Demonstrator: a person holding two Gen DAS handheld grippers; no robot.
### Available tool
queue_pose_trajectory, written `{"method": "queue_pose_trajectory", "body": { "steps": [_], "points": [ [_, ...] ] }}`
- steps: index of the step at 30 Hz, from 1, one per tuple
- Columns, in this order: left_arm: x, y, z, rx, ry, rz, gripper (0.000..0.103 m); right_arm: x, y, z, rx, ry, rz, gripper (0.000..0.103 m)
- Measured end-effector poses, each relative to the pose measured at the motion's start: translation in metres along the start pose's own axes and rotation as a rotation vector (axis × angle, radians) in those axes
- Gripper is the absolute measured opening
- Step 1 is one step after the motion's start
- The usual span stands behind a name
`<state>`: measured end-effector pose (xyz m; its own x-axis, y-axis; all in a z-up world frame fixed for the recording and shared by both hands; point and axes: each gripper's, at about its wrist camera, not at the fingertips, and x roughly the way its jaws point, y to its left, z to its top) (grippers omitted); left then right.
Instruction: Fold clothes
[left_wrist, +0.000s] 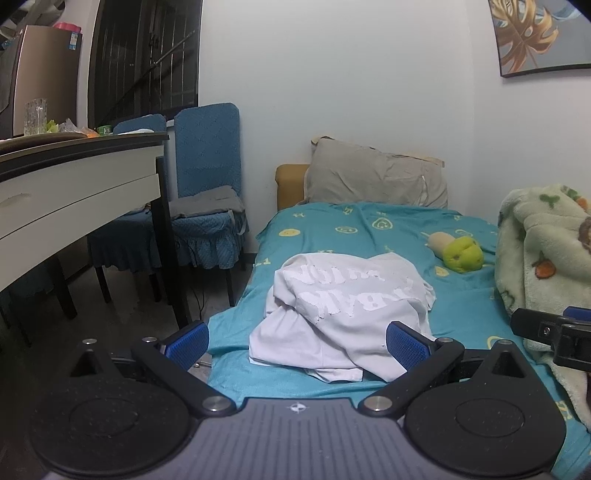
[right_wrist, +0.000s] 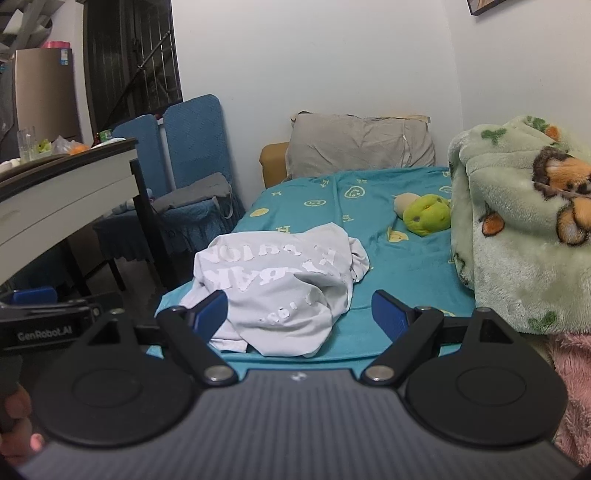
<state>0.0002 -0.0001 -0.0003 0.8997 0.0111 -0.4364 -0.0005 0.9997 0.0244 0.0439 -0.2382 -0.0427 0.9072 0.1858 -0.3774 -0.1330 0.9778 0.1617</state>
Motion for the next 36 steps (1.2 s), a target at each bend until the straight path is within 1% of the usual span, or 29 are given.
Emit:
{"method": "queue_pose_trajectory", "body": {
  "steps": [5,7,11,18,23,28,30,36],
  "points": [
    [0.003,-0.002,-0.002,0.011,0.001,-0.008,0.103,0.003,-0.001,0.003,0.016,0.019,0.004,0.086],
    [0.005,-0.002,-0.003,0.015,0.002,-0.012,0.103,-0.001,-0.003,0.001,0.025,0.005,-0.001,0.086],
    [0.007,-0.005,-0.005,0.022,0.005,-0.020,0.103,0.005,-0.002,-0.002,0.021,0.014,-0.025,0.086],
    [0.018,-0.007,-0.011,-0.002,0.026,-0.016,0.103,0.003,-0.004,-0.003,0.031,0.002,-0.023,0.086],
    [0.019,-0.008,-0.013,0.009,0.017,0.002,0.103,0.003,-0.002,-0.003,0.025,-0.001,-0.030,0.086],
    [0.022,-0.002,-0.012,-0.050,0.030,-0.027,0.103,0.002,-0.003,-0.002,0.036,-0.005,-0.039,0.086],
    [0.023,-0.001,-0.012,-0.057,0.032,-0.036,0.103,0.003,-0.004,-0.002,0.043,-0.006,-0.046,0.086],
    [0.020,-0.010,-0.016,0.013,-0.008,-0.007,0.103,0.008,-0.005,0.002,0.080,-0.017,-0.070,0.086]
  ]
}}
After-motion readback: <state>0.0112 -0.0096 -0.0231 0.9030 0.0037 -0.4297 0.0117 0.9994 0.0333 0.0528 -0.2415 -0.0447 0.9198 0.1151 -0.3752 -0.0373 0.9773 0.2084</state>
